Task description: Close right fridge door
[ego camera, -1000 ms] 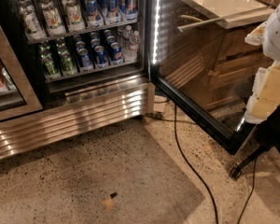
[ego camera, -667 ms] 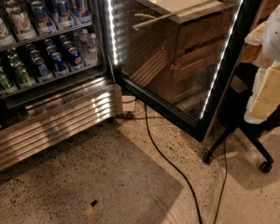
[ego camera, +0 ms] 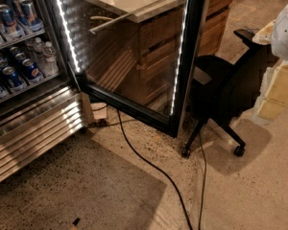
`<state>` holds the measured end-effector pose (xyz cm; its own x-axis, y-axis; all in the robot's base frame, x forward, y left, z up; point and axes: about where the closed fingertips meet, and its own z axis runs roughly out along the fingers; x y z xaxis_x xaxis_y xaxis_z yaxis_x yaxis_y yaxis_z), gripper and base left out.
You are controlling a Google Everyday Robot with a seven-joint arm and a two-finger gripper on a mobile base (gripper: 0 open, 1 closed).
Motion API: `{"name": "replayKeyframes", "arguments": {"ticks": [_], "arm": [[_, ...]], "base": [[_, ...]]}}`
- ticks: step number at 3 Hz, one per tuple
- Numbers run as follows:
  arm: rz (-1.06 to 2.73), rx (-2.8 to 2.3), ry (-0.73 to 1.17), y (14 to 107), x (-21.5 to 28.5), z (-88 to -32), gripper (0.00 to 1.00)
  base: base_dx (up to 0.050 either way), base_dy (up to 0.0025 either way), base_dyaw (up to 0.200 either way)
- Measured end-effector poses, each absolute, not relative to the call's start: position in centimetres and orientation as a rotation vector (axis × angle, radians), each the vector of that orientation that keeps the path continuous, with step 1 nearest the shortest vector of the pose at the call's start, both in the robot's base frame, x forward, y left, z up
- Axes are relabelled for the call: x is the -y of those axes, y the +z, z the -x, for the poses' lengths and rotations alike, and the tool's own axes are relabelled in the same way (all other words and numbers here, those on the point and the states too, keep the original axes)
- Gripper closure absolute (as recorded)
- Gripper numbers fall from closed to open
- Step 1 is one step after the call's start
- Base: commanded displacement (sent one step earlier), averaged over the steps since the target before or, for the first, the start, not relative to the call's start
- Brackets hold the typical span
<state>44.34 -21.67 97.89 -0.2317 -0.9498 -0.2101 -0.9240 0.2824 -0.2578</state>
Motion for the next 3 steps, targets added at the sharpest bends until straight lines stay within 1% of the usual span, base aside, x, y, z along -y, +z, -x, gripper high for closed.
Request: {"name": "replayKeyframes", "arguments": {"ticks": [1, 2, 3], "arm": [[1.793, -2.212, -0.106, 96.8, 17.35, -47.94, 0.0], [1.793, -2.212, -0.105, 96.8, 17.35, -47.94, 0.0], [1.78, -2.174, 0.006, 96.54, 17.62, -48.26, 0.0]], "base": [[0.0, 0.0, 0.0], [0.0, 0.0, 0.0], [0.0, 0.0, 0.0]]}}
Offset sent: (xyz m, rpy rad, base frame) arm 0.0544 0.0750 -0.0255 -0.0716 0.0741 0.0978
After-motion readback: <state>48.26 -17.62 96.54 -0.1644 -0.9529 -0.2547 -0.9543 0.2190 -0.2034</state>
